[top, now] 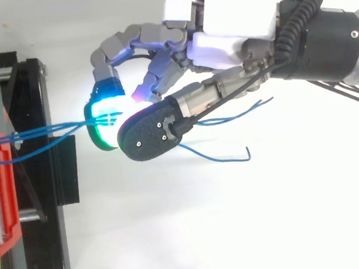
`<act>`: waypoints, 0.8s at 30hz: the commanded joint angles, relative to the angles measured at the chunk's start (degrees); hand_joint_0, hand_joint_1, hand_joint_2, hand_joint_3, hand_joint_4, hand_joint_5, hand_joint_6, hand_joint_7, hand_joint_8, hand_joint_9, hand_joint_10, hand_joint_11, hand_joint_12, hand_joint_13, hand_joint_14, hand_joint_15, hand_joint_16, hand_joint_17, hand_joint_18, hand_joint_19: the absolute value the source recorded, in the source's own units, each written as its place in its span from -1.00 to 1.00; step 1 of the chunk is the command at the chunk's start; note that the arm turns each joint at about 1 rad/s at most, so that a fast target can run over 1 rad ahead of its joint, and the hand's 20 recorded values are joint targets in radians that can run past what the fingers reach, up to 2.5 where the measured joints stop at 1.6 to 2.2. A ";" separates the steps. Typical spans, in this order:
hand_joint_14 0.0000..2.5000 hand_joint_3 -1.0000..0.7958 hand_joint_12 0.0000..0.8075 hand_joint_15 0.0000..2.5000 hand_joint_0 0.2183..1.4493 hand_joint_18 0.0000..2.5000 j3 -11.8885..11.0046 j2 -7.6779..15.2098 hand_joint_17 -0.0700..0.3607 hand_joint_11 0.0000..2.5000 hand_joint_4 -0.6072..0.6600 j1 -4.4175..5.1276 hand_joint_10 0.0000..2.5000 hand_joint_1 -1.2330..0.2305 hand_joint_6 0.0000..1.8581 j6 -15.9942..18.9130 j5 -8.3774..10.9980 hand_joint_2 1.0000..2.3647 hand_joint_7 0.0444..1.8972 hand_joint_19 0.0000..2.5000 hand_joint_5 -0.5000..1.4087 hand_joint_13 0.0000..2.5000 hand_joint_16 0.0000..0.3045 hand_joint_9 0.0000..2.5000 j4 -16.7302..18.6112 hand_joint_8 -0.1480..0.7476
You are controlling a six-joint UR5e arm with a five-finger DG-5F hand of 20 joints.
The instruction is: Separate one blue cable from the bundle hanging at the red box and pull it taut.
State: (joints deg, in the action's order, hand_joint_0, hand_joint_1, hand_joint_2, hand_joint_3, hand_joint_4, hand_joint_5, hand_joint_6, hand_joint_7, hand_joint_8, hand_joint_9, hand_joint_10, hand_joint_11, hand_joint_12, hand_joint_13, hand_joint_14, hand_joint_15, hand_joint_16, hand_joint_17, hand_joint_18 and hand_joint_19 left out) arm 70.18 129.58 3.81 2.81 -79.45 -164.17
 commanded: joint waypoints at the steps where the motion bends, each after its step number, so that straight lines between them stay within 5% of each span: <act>1: -0.99 -0.44 -0.14 -0.75 -0.09 -0.34 0.05 -0.03 -0.30 -0.51 0.02 -0.03 -0.98 -0.52 -0.05 0.00 0.00 -1.00 0.53 -0.72 -0.68 -0.24 -0.76 -0.25 -0.01 0.00; 7: -0.99 -0.44 -0.17 -0.74 -0.13 -0.32 0.05 -0.03 -0.32 -0.50 0.16 -0.12 -0.99 -0.54 -0.04 0.09 0.00 -1.00 0.45 -0.73 -0.67 -0.23 -0.78 -0.23 -0.01 -0.01; 10: -0.99 -0.44 -0.19 -0.73 -0.34 -0.32 -0.04 -0.03 -0.34 -0.50 0.20 -0.12 -0.98 -0.54 -0.05 0.09 0.00 -1.00 0.46 -0.70 -0.65 -0.21 -0.79 -0.20 -0.01 -0.02; 13: -0.99 -0.44 -0.11 -0.73 -0.55 -0.30 -0.04 0.06 -0.27 -0.49 0.21 -0.12 -0.99 -0.32 -0.06 0.00 0.00 -1.00 0.39 -0.68 -0.65 -0.19 -0.75 -0.17 0.08 0.04; 15: -0.99 -0.44 -0.11 -0.72 -0.53 -0.30 0.05 -0.03 -0.27 -0.51 0.21 -0.12 -0.98 -0.05 -0.07 0.00 0.00 -1.00 0.38 -0.65 -0.64 -0.19 -0.74 -0.16 0.08 0.04; 17: -0.99 -0.44 -0.14 -0.72 -0.46 -0.31 -0.04 -0.03 -0.29 -0.50 0.19 -0.12 -0.98 0.00 -0.08 0.00 0.00 -1.00 0.38 -0.62 -0.64 -0.20 -0.76 -0.16 0.08 0.01; 24: -0.99 -0.12 -0.14 -0.70 -0.37 -0.31 0.05 -0.03 -0.28 -0.49 0.15 -0.12 -0.98 -0.34 -0.08 0.00 0.00 -0.97 0.60 -0.59 -0.65 -0.20 -0.75 -0.18 0.08 0.02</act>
State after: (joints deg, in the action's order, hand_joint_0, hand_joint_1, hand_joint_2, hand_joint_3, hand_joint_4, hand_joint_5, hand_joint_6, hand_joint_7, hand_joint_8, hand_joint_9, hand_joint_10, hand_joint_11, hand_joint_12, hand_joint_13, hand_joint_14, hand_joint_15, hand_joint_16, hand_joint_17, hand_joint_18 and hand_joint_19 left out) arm 70.17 129.57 3.69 2.81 -79.45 -164.09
